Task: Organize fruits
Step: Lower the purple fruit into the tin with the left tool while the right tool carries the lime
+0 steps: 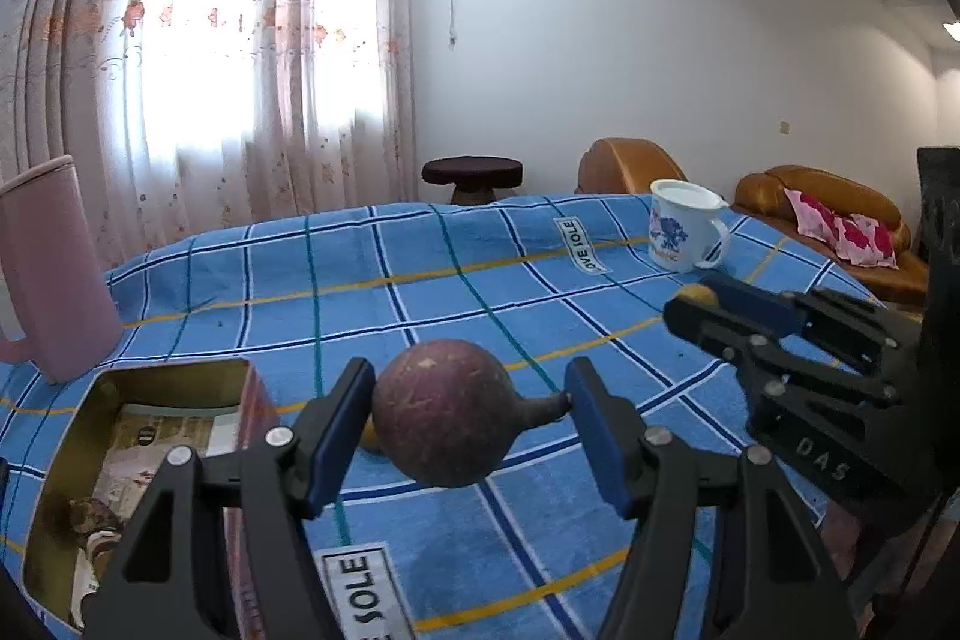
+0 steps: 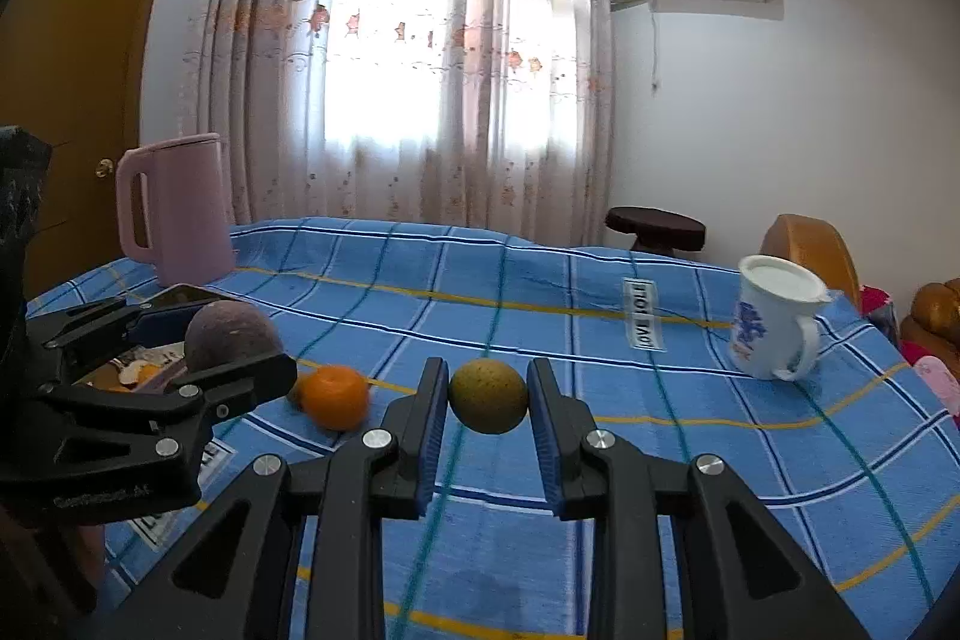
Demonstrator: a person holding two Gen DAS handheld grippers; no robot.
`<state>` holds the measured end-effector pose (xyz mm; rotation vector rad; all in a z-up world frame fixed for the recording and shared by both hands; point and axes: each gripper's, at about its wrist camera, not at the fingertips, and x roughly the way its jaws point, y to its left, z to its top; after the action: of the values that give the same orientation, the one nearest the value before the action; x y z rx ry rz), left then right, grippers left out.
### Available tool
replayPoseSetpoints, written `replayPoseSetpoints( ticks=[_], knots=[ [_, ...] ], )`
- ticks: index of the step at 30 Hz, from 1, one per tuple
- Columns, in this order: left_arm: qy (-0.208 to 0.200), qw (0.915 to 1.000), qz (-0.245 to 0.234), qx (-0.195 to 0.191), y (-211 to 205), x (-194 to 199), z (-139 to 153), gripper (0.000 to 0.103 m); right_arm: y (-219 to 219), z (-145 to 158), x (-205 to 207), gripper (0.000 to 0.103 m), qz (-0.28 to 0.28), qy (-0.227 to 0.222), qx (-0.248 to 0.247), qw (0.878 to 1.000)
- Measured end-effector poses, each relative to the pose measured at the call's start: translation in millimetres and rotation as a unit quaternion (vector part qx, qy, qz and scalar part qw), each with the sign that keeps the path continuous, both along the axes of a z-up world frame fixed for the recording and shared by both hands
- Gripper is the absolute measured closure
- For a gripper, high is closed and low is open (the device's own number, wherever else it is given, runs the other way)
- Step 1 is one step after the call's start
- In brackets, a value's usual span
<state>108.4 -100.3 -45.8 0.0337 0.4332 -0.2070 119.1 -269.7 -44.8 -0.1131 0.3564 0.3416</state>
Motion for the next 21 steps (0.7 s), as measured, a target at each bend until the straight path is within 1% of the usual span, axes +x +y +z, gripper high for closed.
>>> replayPoseSetpoints(
  ticks=[7, 12, 16, 17, 18, 19, 21],
  knots=[
    [-0.006, 0.9996, 0.025, -0.014, 29.7, -12.0, 6.9, 0.036, 31.6, 8.5, 2.8, 0.074, 0.035, 0.004, 0.006, 0.999],
    [-0.01, 0.9984, 0.048, -0.027, 58.1, -19.4, 12.2, 0.036, 64.1, 19.2, 1.6, 0.074, 0.077, 0.011, 0.02, 0.997],
    [-0.015, 0.9958, 0.083, -0.035, 91.6, -26.9, 15.3, 0.036, 95.6, 26.0, 1.3, 0.074, 0.112, 0.018, 0.025, 0.993],
    [-0.015, 0.9951, 0.09, -0.037, 98.6, -28.0, 15.1, 0.036, 104.5, 27.1, 0.8, 0.074, 0.12, 0.018, 0.024, 0.992],
    [-0.013, 0.9941, 0.101, -0.039, 109.2, -29.2, 14.6, 0.036, 123.6, 28.4, -1.5, 0.074, 0.138, 0.017, 0.018, 0.99],
    [-0.012, 0.9934, 0.106, -0.041, 114.9, -30.0, 14.2, 0.036, 123.6, 28.4, -1.5, 0.074, 0.138, 0.017, 0.018, 0.99],
    [-0.009, 0.9913, 0.122, -0.048, 131.9, -31.8, 12.1, 0.036, 142.6, 28.1, -2.7, 0.074, 0.155, 0.018, 0.013, 0.988]
  ],
)
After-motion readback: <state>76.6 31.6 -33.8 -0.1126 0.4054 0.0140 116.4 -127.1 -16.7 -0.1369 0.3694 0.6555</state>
